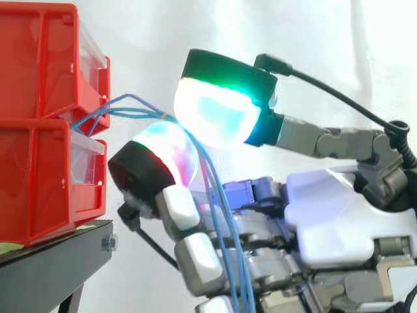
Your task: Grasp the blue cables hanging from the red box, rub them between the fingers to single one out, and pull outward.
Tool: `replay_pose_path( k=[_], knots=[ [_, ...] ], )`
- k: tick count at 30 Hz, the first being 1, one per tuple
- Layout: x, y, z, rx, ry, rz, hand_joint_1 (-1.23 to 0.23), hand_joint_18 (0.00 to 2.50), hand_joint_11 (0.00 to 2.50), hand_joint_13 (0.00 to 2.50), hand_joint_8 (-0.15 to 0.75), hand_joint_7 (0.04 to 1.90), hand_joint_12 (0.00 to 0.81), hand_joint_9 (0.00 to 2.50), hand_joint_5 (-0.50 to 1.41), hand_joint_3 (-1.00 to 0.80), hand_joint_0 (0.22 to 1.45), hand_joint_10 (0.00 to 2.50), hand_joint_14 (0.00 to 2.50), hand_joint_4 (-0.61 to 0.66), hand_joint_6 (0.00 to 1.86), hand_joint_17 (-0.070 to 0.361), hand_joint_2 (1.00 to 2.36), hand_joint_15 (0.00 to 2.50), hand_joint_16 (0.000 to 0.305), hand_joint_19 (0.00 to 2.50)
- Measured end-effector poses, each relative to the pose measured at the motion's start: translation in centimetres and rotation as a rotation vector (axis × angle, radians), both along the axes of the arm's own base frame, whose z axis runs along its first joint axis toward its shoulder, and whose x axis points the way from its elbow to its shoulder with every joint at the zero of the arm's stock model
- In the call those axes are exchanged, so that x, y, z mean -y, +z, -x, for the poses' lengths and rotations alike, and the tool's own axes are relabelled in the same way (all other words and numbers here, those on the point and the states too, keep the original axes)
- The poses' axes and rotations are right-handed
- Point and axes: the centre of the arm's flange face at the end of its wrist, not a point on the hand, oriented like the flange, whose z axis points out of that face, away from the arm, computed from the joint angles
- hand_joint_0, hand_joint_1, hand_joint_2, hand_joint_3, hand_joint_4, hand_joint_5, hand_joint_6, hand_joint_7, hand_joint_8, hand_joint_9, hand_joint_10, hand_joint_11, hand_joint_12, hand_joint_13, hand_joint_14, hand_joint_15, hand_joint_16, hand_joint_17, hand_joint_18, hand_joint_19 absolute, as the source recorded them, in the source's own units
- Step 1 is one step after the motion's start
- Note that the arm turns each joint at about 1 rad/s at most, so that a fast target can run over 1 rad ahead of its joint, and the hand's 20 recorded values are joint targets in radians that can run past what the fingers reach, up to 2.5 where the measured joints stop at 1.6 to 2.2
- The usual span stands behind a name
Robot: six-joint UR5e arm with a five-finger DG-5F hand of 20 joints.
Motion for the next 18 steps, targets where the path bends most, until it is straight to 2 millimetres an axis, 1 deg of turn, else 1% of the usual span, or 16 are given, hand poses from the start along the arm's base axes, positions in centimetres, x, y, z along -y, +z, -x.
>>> replay_pose_path(
  k=[3, 6, 10, 14, 18],
  knots=[
    [0.7, 1.0, 0.7, -0.039, -0.004, 0.031, -0.63, 0.70, 0.57, 0.91, 0.226, 1.18, 0.384, 0.98, -0.13, -0.15, 0.57, 0.02, 0.02, -0.06, 0.84, 0.116, 1.02, 0.70, 0.052, 0.72],
    [1.5, 1.6, 1.4, -0.079, -0.010, 0.058, -0.65, 0.71, 0.60, 0.92, 0.239, 1.21, 0.385, 0.99, -0.14, -0.14, 0.57, 0.02, 0.02, -0.04, 0.84, 0.116, 1.02, 0.70, 0.052, 0.72],
    [2.6, 1.8, 1.9, -0.116, -0.015, 0.075, -0.67, 0.72, 0.62, 0.92, 0.249, 1.19, 0.382, 0.98, -0.14, -0.12, 0.57, 0.02, 0.02, -0.01, 0.86, 0.116, 1.02, 0.70, 0.052, 0.71],
    [3.5, 2.0, 2.3, -0.138, -0.013, 0.081, -0.70, 0.73, 0.65, 0.92, 0.259, 1.11, 0.390, 0.94, -0.17, -0.10, 0.58, 0.02, 0.02, 0.02, 0.89, 0.117, 1.03, 0.72, 0.052, 0.70],
    [4.3, 2.7, 2.6, -0.148, -0.014, 0.095, -0.70, 0.72, 0.65, 0.91, 0.254, 1.07, 0.384, 0.92, -0.18, -0.11, 0.58, 0.01, 0.02, 0.04, 0.89, 0.117, 1.02, 0.71, 0.052, 0.70]
  ],
)
